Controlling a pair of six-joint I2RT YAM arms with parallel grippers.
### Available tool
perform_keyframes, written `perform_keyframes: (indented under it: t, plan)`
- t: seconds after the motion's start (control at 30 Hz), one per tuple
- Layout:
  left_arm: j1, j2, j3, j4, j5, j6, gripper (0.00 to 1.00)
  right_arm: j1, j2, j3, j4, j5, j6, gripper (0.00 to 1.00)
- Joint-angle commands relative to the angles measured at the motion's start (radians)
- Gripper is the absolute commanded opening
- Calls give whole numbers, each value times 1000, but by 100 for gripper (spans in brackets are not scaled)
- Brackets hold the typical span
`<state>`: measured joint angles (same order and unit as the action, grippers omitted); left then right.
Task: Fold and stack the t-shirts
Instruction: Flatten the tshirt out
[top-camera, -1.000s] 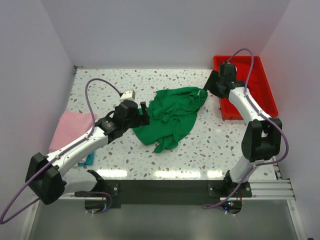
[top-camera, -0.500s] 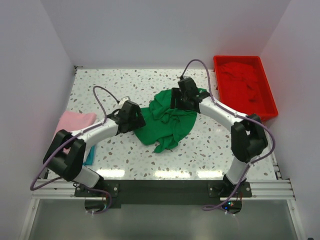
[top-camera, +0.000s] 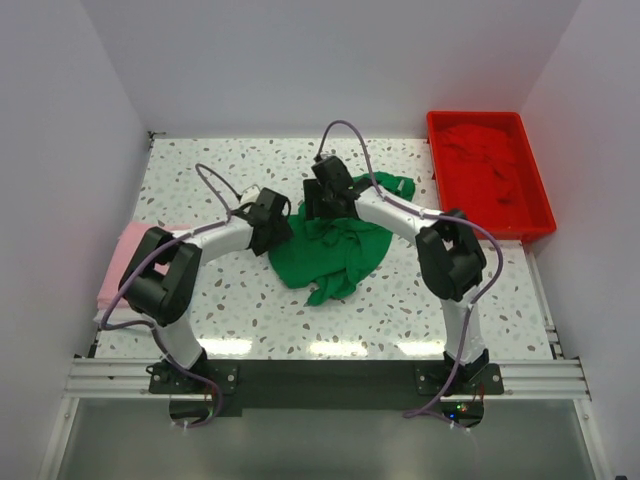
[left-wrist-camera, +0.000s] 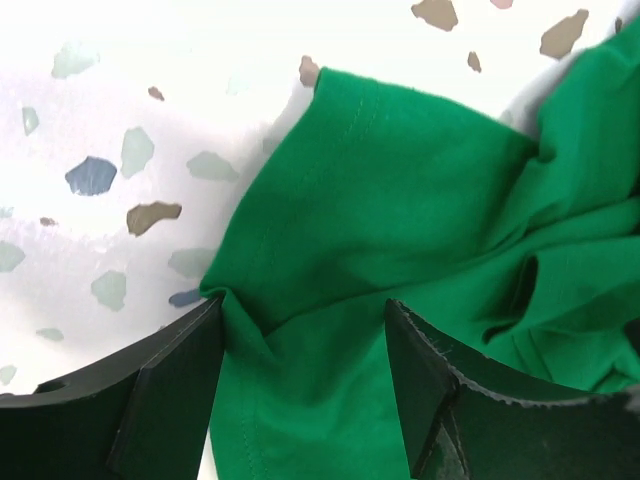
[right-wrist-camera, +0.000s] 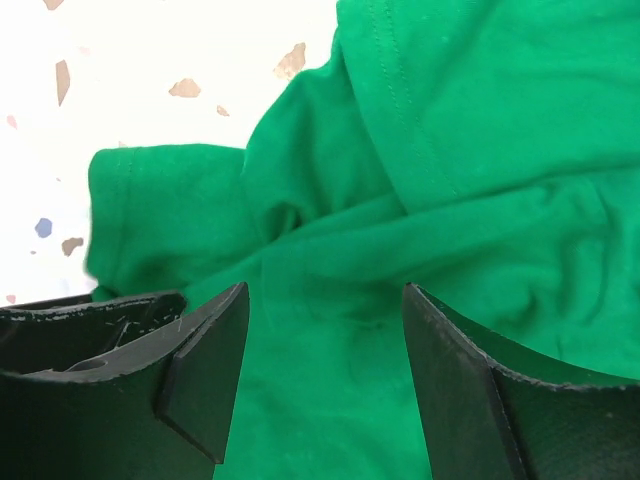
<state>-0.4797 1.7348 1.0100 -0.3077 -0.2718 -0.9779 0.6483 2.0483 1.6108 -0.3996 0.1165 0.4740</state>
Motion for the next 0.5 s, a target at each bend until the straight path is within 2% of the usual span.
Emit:
perform_keyframes:
  t: [0.0,0.2,0.27,0.33,0.47]
  plan:
    - [10,38,70,-30,-64,-38,68,10,41,64,-28,67,-18,66]
    - [19,62,79,-41,-83,-45,59,22,92,55,-22,91,-29,65]
    - [29,63,79,-38,-83,-45,49,22,110,55,-24,100,-31,65]
    - [33,69,81,-37,-79,-45,44,22,124,58,-27,107,-31,65]
    - [41,74,84,-36,-75,-44,32,22,133,66,-28,126,-26,53]
